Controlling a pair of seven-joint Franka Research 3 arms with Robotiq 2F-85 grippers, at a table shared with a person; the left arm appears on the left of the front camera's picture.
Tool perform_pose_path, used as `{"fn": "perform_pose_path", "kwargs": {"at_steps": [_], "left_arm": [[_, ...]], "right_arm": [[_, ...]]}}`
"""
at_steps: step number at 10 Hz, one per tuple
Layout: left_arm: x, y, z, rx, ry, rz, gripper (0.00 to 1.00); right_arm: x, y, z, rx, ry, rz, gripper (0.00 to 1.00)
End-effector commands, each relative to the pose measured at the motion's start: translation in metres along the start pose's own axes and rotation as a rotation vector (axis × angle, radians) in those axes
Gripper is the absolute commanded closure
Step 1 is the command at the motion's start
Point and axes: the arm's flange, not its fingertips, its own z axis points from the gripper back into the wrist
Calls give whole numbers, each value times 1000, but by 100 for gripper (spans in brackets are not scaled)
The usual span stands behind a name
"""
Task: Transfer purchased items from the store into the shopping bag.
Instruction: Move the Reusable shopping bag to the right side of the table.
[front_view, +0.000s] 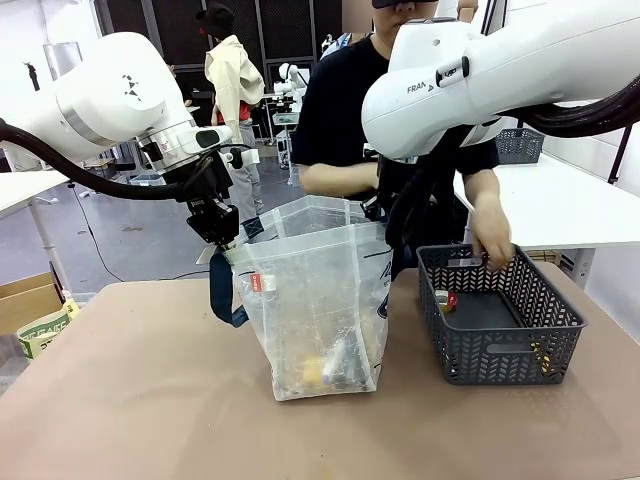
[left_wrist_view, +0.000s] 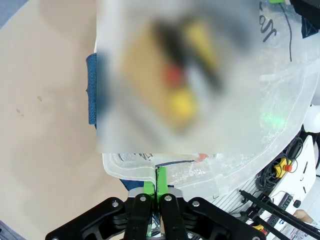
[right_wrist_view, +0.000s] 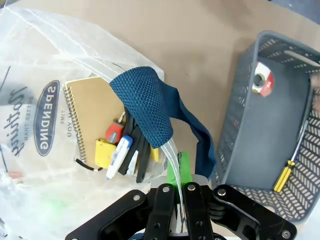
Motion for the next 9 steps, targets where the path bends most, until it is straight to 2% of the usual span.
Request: {"fn": "perform_pose_path", "kwargs": {"at_steps": [1, 9], "left_arm": [[-3, 0, -1, -4, -17, 2, 100], [-3, 0, -1, -4, -17, 2, 100]], "right_arm": [[-3, -1, -2, -4, 1, -8, 100], [-3, -1, -2, -4, 1, -8, 100]]}}
